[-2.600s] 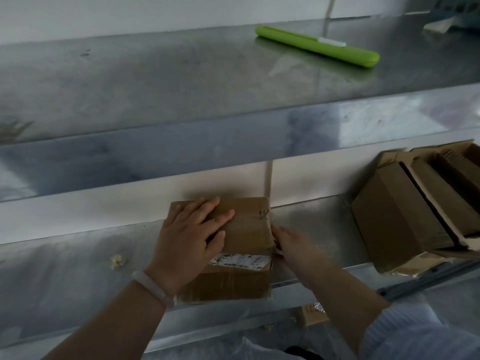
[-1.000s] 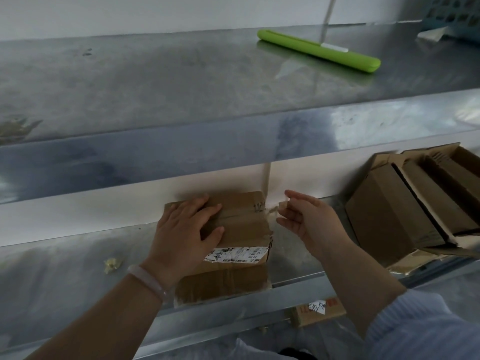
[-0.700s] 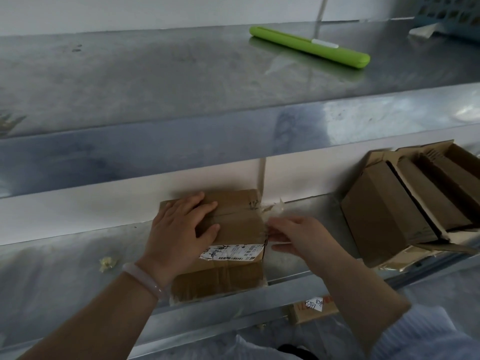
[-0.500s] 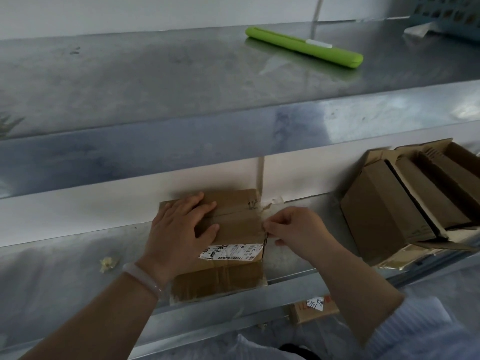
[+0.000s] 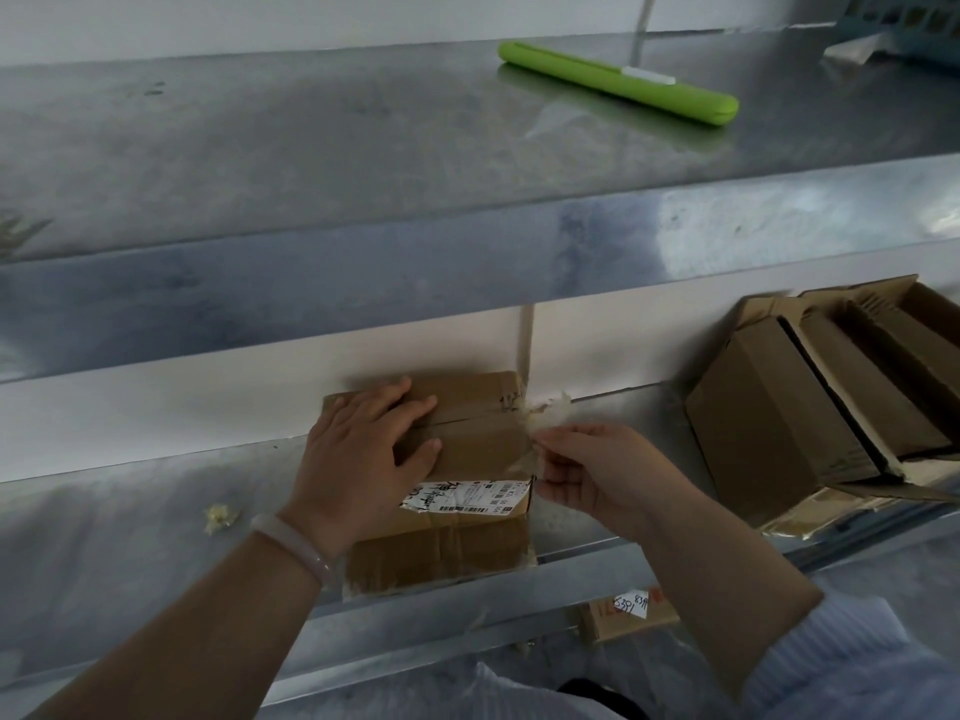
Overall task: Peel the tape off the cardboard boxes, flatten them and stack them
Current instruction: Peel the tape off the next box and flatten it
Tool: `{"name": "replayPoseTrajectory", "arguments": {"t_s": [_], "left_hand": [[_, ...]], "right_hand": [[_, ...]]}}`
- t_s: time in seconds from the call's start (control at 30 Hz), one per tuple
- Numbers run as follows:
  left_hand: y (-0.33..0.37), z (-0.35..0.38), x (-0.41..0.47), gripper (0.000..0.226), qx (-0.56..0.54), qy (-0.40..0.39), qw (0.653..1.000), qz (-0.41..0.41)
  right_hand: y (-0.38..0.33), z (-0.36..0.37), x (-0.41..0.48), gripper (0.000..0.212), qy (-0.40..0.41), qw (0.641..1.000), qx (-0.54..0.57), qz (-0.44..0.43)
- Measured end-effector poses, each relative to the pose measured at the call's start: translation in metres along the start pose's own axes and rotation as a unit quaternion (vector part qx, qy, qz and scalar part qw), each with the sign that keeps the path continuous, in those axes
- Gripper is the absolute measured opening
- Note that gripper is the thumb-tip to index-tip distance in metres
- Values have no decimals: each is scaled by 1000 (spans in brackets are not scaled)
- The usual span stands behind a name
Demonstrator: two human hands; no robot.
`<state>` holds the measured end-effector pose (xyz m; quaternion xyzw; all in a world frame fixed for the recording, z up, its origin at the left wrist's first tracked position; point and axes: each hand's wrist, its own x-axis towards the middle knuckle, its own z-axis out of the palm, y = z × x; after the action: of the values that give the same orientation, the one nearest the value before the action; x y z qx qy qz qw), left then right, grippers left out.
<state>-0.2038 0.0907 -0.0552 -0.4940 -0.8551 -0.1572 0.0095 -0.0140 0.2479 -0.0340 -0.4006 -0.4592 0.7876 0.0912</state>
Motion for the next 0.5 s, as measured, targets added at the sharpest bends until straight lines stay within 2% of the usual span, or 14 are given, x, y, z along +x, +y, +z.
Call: {"name": "replayPoseTrajectory", "arguments": {"t_s": [0.1, 0.2, 0.33, 0.37, 0.43, 0.5], "left_hand": [[0, 1, 0, 67, 2, 2, 1000, 4], [-2, 0, 0, 67, 8, -2, 1000, 9], [0, -1, -2, 67, 0, 2, 1000, 7], [0, -2, -2, 66, 3, 4, 1000, 8], [-1, -1, -1, 65, 7, 7, 1000, 7], [-2, -1, 0, 65, 7, 6, 1000, 9]], "right_hand": [[3, -1, -4, 16, 19, 1000, -11, -18], [-5, 0, -6, 3, 84, 993, -59, -62], [-45, -16, -9, 4, 108, 984, -31, -138], [-54, -22, -10, 6, 103, 980, -61, -158], [-59, -29, -10, 12, 97, 953, -208, -197], [-45, -30, -6, 24, 91, 875, -410, -243]]}}
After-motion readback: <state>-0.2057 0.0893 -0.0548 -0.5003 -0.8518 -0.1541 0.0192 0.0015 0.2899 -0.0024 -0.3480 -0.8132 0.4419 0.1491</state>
